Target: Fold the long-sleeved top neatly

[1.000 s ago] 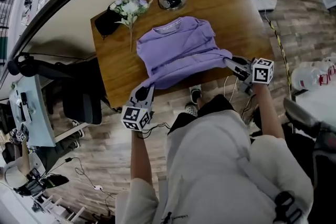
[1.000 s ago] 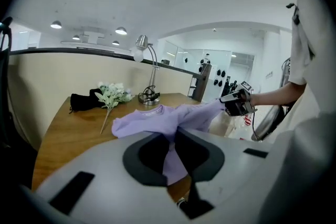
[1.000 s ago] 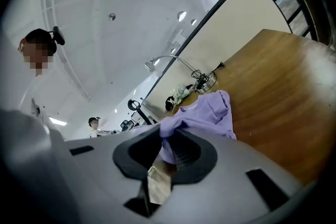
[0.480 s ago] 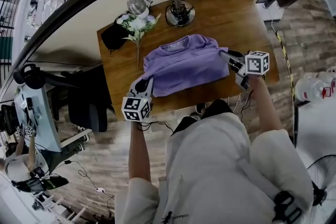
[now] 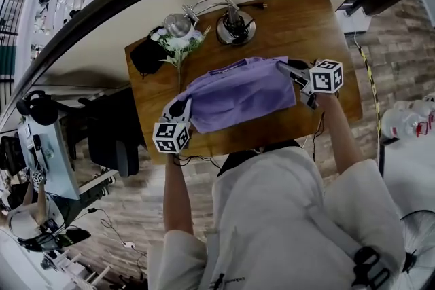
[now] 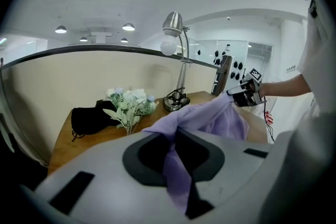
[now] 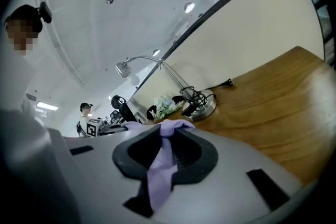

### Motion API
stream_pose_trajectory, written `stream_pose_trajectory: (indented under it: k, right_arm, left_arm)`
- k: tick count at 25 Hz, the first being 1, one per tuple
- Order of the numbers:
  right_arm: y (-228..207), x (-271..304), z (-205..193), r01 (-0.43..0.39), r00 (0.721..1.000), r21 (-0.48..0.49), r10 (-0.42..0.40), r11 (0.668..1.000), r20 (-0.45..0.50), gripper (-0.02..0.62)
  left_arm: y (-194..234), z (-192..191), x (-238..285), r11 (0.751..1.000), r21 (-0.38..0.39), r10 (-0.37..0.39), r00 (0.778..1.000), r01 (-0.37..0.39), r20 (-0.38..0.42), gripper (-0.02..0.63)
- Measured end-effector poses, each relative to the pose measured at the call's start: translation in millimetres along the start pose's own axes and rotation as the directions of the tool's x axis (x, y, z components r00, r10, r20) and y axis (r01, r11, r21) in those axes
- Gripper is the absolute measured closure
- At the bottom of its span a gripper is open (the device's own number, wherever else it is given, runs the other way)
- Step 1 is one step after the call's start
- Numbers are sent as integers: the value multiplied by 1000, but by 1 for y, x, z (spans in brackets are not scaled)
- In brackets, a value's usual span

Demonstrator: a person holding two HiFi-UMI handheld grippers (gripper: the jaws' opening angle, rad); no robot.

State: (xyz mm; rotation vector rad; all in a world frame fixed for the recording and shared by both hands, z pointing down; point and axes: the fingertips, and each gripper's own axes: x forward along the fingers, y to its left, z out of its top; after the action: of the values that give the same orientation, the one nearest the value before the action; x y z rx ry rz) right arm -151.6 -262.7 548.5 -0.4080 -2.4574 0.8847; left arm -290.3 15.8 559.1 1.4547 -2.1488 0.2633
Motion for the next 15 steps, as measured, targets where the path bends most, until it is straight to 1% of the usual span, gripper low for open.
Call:
stream_pose_trajectory:
  k: [2,5,7,9,11,13,15]
  right_arm:
    - [-4,6,13,21,998,-57,-18,998,60,531]
    - [-1,13,37,19,987,-82,-6,996,161,537]
    - [-1,17,44,18,985,-92,-2,996,171,538]
    - [-5,21,32,19,994,-113,-7,993,108,537]
    - [-11,24,9,4,1000,-123,-4,992,2,537]
    - [-21,26,-15,-16,993,-106,3,994,-116,537]
    - [-31,25,-34,-28,975,-57,14,998,-222,537]
  left_arm:
    - [7,5,7,1000,1,14,1000,-14,6,554]
    - [17,28,13,999,8,44,998,-44,48,554]
    - [25,37,17,999,4,53,997,-54,59,554]
    - [29,30,22,999,-5,45,998,-45,36,554]
    - [29,14,25,999,-20,26,1000,-26,-2,554]
    - [27,-3,27,999,-48,-6,999,4,-42,554]
    - [21,-20,29,996,-81,-51,995,44,-84,554]
